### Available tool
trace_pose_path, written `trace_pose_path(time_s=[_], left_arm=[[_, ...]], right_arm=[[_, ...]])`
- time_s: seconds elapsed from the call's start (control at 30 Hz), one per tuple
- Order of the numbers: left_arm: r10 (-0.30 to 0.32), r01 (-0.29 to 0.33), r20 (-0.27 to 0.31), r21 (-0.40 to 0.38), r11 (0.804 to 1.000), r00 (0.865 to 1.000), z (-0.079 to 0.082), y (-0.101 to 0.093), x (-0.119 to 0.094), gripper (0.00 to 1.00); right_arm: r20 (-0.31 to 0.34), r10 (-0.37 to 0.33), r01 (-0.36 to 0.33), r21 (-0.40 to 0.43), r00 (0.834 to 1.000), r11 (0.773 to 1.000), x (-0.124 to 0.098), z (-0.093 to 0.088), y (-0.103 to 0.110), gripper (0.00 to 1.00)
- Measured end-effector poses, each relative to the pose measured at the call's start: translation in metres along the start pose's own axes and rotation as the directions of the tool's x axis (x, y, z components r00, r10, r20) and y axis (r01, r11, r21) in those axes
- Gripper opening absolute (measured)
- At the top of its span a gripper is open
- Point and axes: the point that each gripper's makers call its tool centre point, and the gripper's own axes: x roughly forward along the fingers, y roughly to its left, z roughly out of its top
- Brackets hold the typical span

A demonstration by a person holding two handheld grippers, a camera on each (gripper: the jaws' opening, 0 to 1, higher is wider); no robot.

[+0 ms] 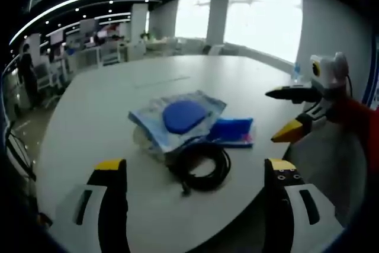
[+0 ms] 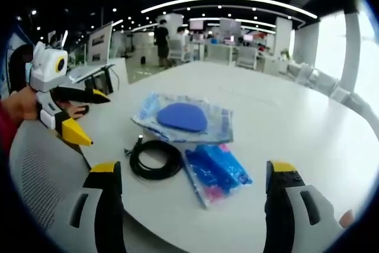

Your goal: Arrange the tabletop items into an orderly group along one side of the table until the central work area is clear of visible clutter.

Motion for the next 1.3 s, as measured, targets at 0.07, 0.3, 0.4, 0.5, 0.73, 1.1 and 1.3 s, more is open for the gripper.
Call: trace_pose_path(time_s=[0.07, 0.3, 0.4, 0.5, 0.73, 1.1, 1.3], left_arm=[[-0.001, 0.001, 0.001, -0.002, 1.000, 1.000, 0.0002, -0.0001, 0.0000, 0.93], [-0.002, 0.002, 0.001, -0.005, 1.000, 1.000, -0.0002, -0.0002, 0.0000, 0.92], [-0.002, 0.002, -0.001, -0.006, 1.000, 1.000, -0.0006, 0.0001, 0.0003, 0.92], [-0.004, 0.004, -0.005, -0.005, 1.000, 1.000, -0.0014, -0.0002, 0.0007, 0.92], [-0.005, 0.005, -0.011, -0.006, 1.000, 1.000, -0.0028, -0.0001, 0.0013, 0.92], [-0.023, 0.023, -0.018, -0.007, 1.000, 1.000, -0.0033, -0.0042, 0.0025, 0.92], [-0.026, 0.026, -0.012, -0.009, 1.000, 1.000, -0.0022, -0.0045, 0.0026, 0.91]], right_arm=[[-0.003, 0.002, -0.002, -0.001, 1.000, 1.000, 0.0001, -0.0007, 0.0006, 1.00], [-0.009, 0.004, -0.004, -0.004, 1.000, 1.000, 0.0004, -0.0019, 0.0011, 1.00], [-0.010, 0.006, -0.006, -0.004, 1.000, 1.000, 0.0008, -0.0022, 0.0013, 1.00], [-0.012, 0.006, -0.006, -0.004, 1.000, 1.000, 0.0008, -0.0027, 0.0012, 1.00], [-0.016, 0.008, -0.008, -0.005, 1.000, 1.000, 0.0017, -0.0038, 0.0017, 1.00], [-0.022, 0.004, -0.004, -0.004, 1.000, 1.000, 0.0015, -0.0050, 0.0008, 1.00], [-0.018, 0.000, 0.000, -0.001, 1.000, 1.000, 0.0017, -0.0039, -0.0007, 1.00]])
